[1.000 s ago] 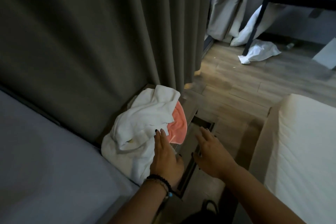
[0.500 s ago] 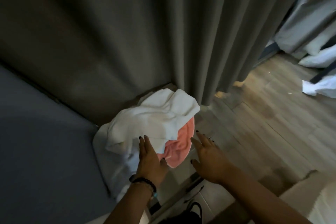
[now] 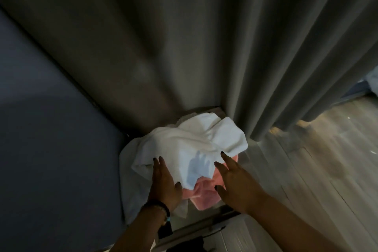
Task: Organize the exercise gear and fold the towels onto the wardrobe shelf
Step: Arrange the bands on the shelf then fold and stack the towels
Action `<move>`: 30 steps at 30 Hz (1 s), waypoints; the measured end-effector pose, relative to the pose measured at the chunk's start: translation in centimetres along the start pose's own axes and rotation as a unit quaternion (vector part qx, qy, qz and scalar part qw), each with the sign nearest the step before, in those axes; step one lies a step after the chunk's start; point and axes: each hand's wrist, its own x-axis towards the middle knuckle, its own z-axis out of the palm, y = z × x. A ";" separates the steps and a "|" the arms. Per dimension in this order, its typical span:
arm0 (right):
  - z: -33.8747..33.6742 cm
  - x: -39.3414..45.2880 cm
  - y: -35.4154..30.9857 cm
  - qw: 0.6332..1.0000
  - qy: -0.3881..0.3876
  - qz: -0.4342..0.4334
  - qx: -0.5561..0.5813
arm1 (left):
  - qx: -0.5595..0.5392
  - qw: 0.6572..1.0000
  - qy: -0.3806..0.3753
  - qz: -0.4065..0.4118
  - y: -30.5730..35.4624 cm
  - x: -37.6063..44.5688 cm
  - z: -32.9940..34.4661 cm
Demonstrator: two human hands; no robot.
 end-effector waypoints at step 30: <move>-3.9 18.0 -4.2 0.989 -0.116 -0.077 -0.058 | 0.084 0.977 -0.016 -0.193 -6.7 16.9 -6.8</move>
